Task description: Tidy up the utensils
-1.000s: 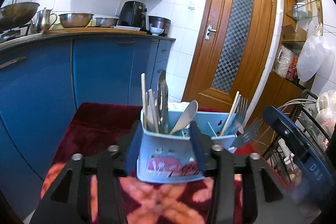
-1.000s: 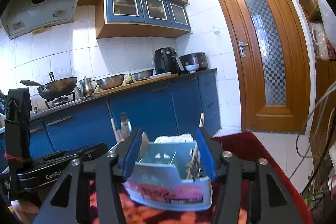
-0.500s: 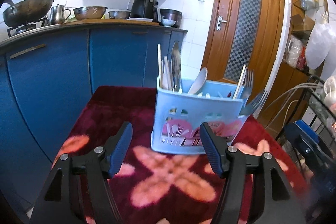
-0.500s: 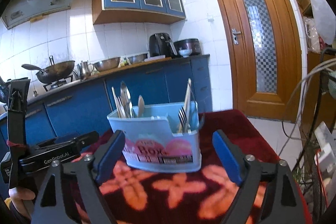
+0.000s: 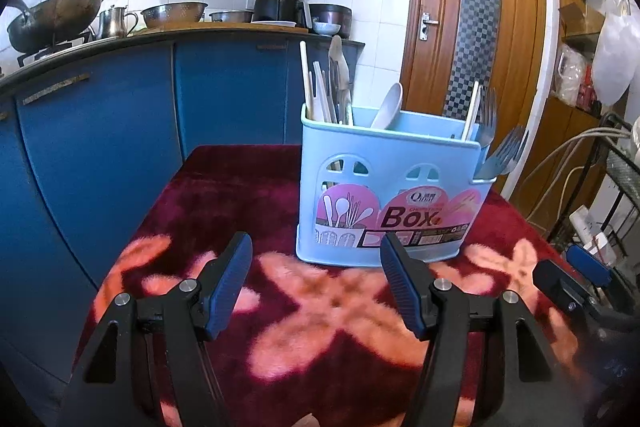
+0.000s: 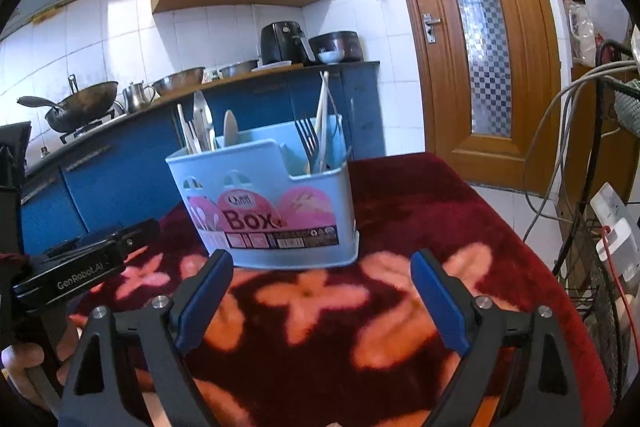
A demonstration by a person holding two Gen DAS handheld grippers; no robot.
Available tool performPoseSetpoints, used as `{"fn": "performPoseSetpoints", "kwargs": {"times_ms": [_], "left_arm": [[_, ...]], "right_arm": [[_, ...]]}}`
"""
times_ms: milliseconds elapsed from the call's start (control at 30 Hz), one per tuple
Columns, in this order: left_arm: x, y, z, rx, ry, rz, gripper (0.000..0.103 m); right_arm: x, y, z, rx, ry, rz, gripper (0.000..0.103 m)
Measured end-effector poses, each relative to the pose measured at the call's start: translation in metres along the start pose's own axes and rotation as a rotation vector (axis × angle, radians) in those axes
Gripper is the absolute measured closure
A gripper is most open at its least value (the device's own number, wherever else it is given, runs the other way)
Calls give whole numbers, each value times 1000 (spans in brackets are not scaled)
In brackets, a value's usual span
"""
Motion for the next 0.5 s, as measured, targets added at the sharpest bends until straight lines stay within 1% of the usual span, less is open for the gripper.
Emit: {"fn": "performPoseSetpoints", "kwargs": {"times_ms": [267, 500], "left_arm": [[8, 5, -2, 15, -13, 14, 35], [6, 5, -4, 24, -13, 5, 35]], "right_arm": [[5, 2, -4, 17, 0, 20, 11], [6, 3, -4, 18, 1, 21, 11]]}}
Point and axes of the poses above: each gripper's, at about its wrist camera, not at the fingertips, and x roughly the way its jaws point, z to its left, y to its underside, the point moved 8 cm from there along x, roughly the way its jaws point, and after that the axes turned 7 degrees about z, right-handed, at the moved point
